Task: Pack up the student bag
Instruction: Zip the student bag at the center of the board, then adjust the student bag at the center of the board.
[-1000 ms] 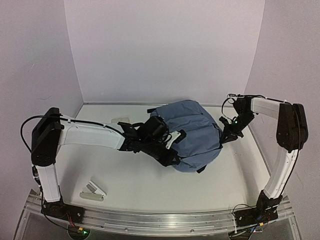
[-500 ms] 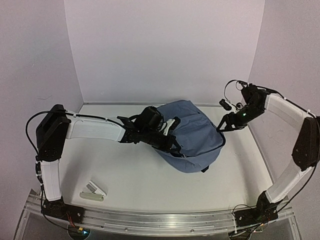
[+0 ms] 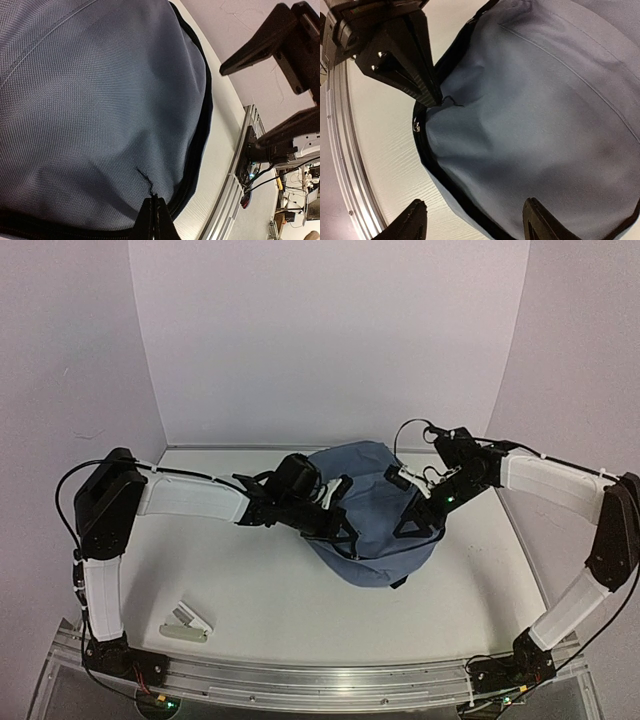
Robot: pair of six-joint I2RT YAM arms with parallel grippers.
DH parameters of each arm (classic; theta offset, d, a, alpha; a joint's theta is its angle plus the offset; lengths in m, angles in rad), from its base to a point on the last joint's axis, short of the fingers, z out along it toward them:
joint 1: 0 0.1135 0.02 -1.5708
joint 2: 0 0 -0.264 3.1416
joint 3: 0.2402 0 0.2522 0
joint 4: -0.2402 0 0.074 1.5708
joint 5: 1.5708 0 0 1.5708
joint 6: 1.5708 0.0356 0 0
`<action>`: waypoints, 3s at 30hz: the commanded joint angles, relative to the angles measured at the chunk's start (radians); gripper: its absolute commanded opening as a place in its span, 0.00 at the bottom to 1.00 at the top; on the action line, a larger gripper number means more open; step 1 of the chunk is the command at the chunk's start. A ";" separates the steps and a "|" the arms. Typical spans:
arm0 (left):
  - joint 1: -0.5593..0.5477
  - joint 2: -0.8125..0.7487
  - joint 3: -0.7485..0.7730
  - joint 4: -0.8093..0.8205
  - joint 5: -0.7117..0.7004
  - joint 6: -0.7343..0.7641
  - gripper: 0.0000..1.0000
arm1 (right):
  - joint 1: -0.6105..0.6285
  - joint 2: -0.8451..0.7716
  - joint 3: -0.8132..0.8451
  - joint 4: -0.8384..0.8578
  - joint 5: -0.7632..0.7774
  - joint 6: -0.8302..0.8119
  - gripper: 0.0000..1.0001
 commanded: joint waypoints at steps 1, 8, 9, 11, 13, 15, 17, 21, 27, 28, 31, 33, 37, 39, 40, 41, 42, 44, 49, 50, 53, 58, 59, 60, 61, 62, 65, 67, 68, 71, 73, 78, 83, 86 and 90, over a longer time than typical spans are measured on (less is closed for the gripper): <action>0.002 -0.012 -0.010 0.042 0.010 -0.018 0.00 | 0.085 0.007 -0.060 0.092 0.039 -0.027 0.64; 0.002 -0.007 -0.014 0.042 0.003 -0.026 0.00 | 0.132 0.020 -0.185 0.241 0.098 -0.017 0.61; 0.002 -0.009 -0.017 0.042 0.001 -0.027 0.00 | 0.140 0.021 -0.195 0.249 0.108 -0.024 0.61; 0.003 -0.015 -0.026 0.043 -0.005 -0.029 0.00 | 0.156 0.021 -0.216 0.264 0.134 -0.042 0.60; 0.004 -0.020 -0.033 0.042 -0.010 -0.033 0.00 | 0.174 0.019 -0.241 0.293 0.175 -0.058 0.59; 0.003 -0.022 -0.038 0.042 -0.011 -0.034 0.00 | 0.188 0.011 -0.265 0.327 0.216 -0.063 0.51; 0.004 -0.024 -0.043 0.042 -0.014 -0.036 0.00 | 0.196 -0.001 -0.274 0.350 0.244 -0.053 0.32; 0.009 -0.031 -0.052 0.011 -0.055 -0.026 0.00 | 0.196 -0.057 -0.274 0.344 0.266 -0.030 0.00; 0.068 -0.064 -0.105 -0.053 -0.159 -0.036 0.00 | 0.196 -0.158 -0.319 0.289 0.295 -0.050 0.00; 0.084 -0.071 -0.115 -0.057 -0.171 -0.042 0.00 | 0.196 -0.162 -0.326 0.275 0.301 -0.059 0.00; 0.129 -0.083 -0.130 -0.082 -0.221 -0.054 0.00 | 0.196 -0.173 -0.354 0.238 0.309 -0.090 0.00; 0.158 -0.087 -0.130 -0.106 -0.248 -0.053 0.00 | 0.195 -0.177 -0.361 0.211 0.319 -0.110 0.00; 0.227 -0.094 -0.137 -0.122 -0.273 -0.053 0.00 | 0.196 -0.191 -0.365 0.161 0.320 -0.136 0.00; 0.258 -0.092 -0.134 -0.127 -0.278 -0.050 0.00 | 0.195 -0.190 -0.369 0.139 0.312 -0.144 0.00; 0.272 -0.091 -0.133 -0.122 -0.271 -0.046 0.00 | 0.195 -0.187 -0.370 0.132 0.306 -0.143 0.00; 0.284 -0.089 -0.129 -0.117 -0.264 -0.041 0.00 | 0.195 -0.182 -0.370 0.128 0.299 -0.141 0.00; 0.293 -0.085 -0.123 -0.116 -0.260 -0.035 0.00 | 0.196 -0.174 -0.368 0.125 0.289 -0.137 0.00; 0.308 -0.075 -0.103 -0.120 -0.247 -0.021 0.00 | 0.198 -0.158 -0.362 0.123 0.264 -0.124 0.00; 0.314 -0.038 -0.034 -0.120 -0.167 0.007 0.00 | 0.266 -0.106 -0.342 0.126 0.215 -0.074 0.00; 0.315 -0.028 -0.023 -0.114 -0.146 0.009 0.00 | 0.290 -0.095 -0.333 0.131 0.208 -0.058 0.00; 0.314 -0.012 -0.005 -0.098 -0.081 0.008 0.00 | 0.376 -0.064 -0.288 0.142 0.176 0.004 0.01; 0.313 -0.097 -0.074 -0.065 -0.042 -0.033 0.37 | 0.357 -0.059 -0.100 0.128 0.125 0.178 0.43; 0.314 -0.133 -0.109 -0.058 -0.050 -0.042 0.47 | 0.317 -0.067 -0.059 0.127 0.107 0.204 0.55; 0.314 -0.168 -0.144 -0.054 -0.060 -0.052 0.54 | 0.251 -0.073 -0.021 0.127 0.078 0.231 0.66; 0.313 -0.199 -0.173 -0.049 -0.068 -0.062 0.59 | 0.188 -0.070 0.009 0.127 0.050 0.259 0.74; 0.313 -0.228 -0.202 -0.040 -0.072 -0.074 0.63 | 0.135 -0.060 0.040 0.126 0.037 0.283 0.80; 0.302 -0.301 -0.286 -0.014 -0.063 -0.116 0.73 | 0.003 0.010 0.142 0.105 0.084 0.294 0.83; 0.281 -0.328 -0.321 -0.012 -0.075 -0.135 0.76 | -0.054 0.074 0.192 0.090 0.123 0.297 0.84; 0.265 -0.334 -0.337 0.001 -0.081 -0.153 0.76 | -0.086 0.121 0.222 0.076 0.138 0.303 0.85; 0.193 -0.314 -0.361 0.029 -0.096 -0.193 0.78 | -0.164 0.244 0.305 0.032 0.128 0.335 0.85; 0.145 -0.287 -0.365 0.050 -0.109 -0.218 0.78 | -0.188 0.303 0.332 0.004 0.117 0.341 0.85; 0.085 -0.186 -0.380 0.182 -0.063 -0.302 0.70 | -0.193 0.375 0.281 -0.045 0.085 0.306 0.81; 0.084 -0.108 -0.357 0.202 -0.061 -0.321 0.43 | -0.192 0.372 0.127 -0.065 -0.016 0.291 0.73; 0.114 -0.063 -0.301 0.156 -0.067 -0.291 0.23 | -0.183 0.353 0.026 -0.068 -0.103 0.285 0.66; 0.202 -0.008 -0.208 0.106 -0.022 -0.248 0.10 | -0.093 0.306 -0.060 -0.065 -0.188 0.280 0.62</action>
